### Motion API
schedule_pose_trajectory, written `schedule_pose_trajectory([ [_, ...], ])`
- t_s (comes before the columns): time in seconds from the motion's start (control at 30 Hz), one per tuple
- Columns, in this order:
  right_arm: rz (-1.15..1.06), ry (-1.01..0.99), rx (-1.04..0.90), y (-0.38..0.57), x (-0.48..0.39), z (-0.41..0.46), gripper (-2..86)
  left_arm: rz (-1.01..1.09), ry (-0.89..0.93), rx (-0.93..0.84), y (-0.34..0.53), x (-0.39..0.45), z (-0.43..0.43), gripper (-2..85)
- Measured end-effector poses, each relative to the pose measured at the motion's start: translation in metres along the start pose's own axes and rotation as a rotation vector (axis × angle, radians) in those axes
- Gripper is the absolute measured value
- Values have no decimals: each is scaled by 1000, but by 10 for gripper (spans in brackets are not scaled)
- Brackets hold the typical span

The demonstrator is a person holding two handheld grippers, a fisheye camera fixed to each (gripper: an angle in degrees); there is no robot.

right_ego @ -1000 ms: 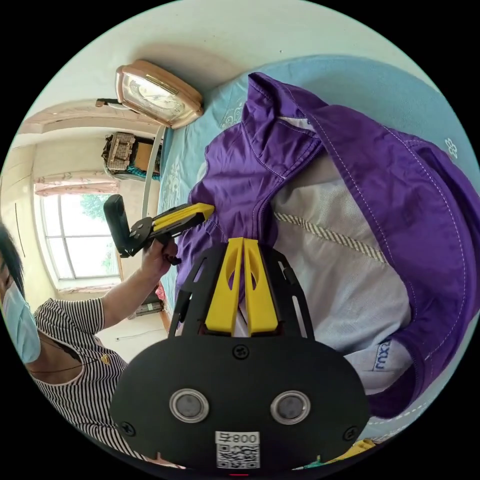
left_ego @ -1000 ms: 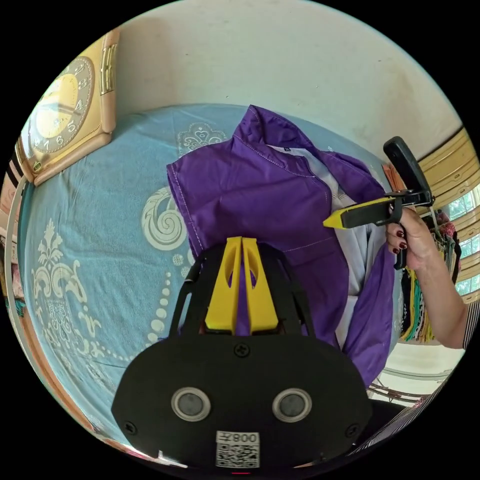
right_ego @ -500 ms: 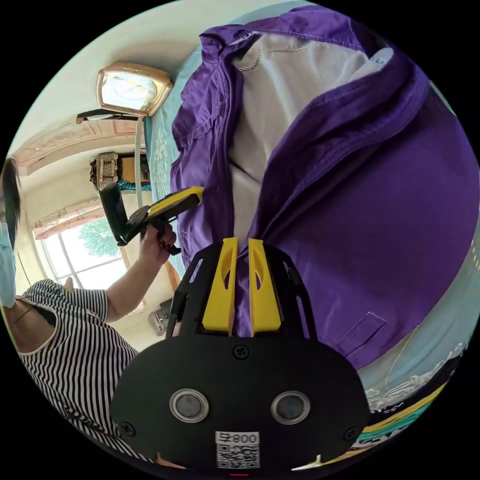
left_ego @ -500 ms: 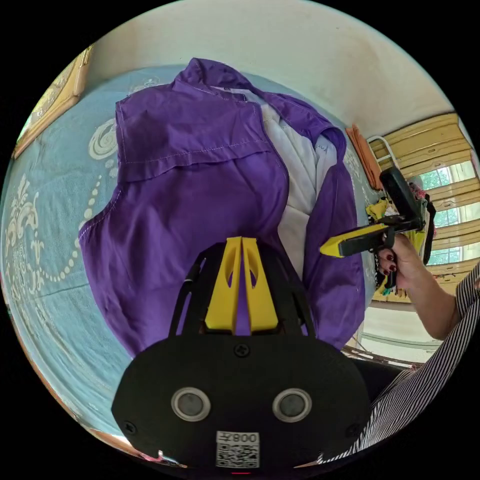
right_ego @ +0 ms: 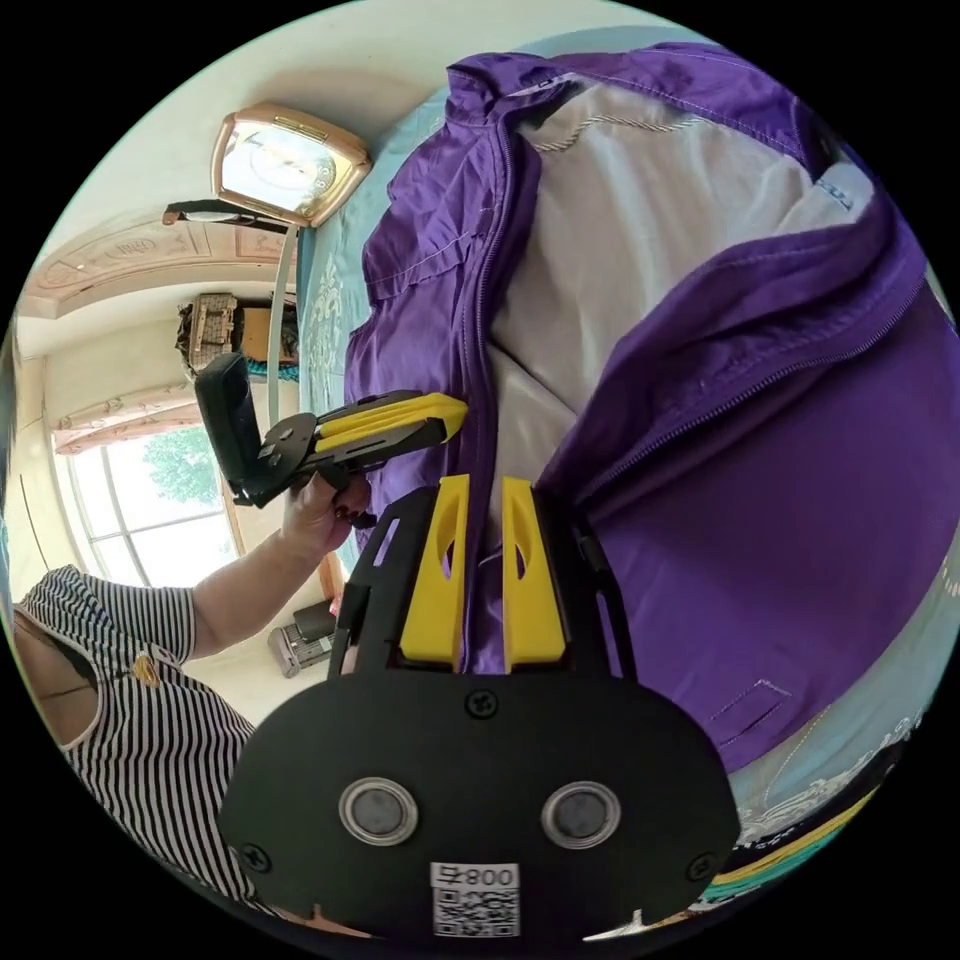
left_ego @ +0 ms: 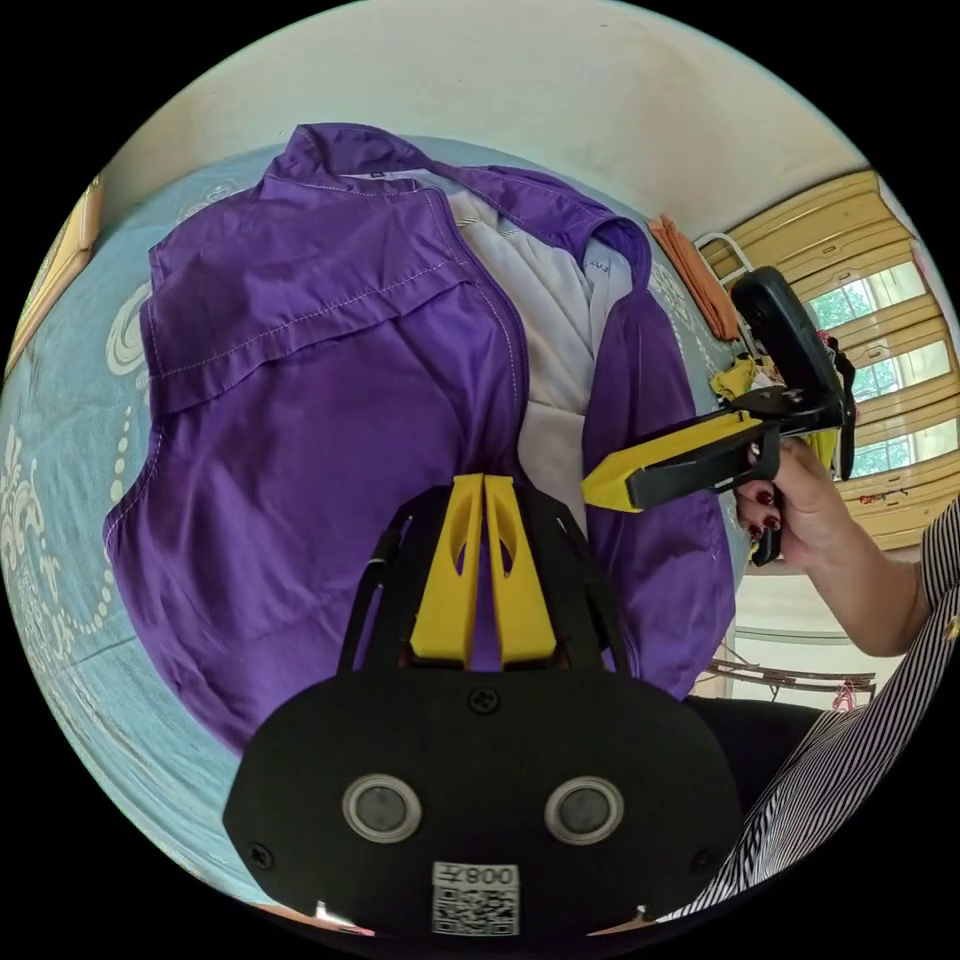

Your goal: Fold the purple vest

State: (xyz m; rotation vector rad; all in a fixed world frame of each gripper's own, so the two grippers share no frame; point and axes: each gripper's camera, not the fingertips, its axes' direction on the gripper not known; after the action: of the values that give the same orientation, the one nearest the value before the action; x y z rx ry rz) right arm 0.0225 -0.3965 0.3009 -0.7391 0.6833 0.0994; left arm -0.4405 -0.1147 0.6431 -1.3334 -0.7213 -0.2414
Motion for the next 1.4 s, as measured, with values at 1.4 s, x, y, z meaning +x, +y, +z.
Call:
schedule_pose_trajectory([
  [1.4,165,-122,167,111,138,-13,19,110,134,-86,35,-62,60,58],
])
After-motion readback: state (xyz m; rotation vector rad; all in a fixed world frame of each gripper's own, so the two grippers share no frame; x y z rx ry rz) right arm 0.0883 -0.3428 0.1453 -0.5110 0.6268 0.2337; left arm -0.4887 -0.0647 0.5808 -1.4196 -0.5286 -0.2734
